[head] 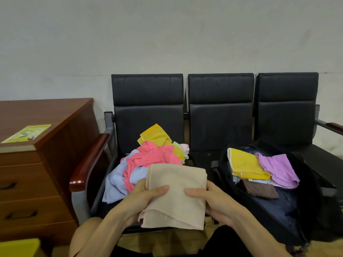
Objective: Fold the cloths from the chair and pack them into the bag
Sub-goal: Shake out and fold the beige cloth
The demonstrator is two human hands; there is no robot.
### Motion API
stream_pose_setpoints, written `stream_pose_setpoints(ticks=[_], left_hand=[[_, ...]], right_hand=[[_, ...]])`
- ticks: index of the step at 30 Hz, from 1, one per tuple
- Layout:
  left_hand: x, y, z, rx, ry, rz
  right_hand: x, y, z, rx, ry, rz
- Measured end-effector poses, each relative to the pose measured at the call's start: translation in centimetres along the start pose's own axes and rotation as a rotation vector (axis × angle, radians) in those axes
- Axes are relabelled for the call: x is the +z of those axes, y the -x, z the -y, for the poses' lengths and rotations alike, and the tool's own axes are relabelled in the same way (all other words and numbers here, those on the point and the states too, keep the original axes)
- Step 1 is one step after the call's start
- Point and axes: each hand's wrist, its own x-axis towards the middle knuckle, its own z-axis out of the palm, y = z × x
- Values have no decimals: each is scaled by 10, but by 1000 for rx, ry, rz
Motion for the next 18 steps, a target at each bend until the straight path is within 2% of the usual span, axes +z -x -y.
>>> stream_pose_setpoints(ticks=[3, 6, 11, 13, 18], left_hand=[[-2, -1, 5, -42, 22, -7], [-1, -3, 9, -68, 24, 44], [11, -2, 2, -78, -127, 190], [12, -6, 0, -53, -149, 191], [16, -12, -6, -15, -26, 169]], right_hand=[[-7, 1, -7, 57, 18, 9], [-14, 3, -8, 18, 14, -13], [-25, 6, -2, -12, 0, -30], [-30, 6, 2, -26, -10, -44], [-40, 15, 11, -71, -51, 48]])
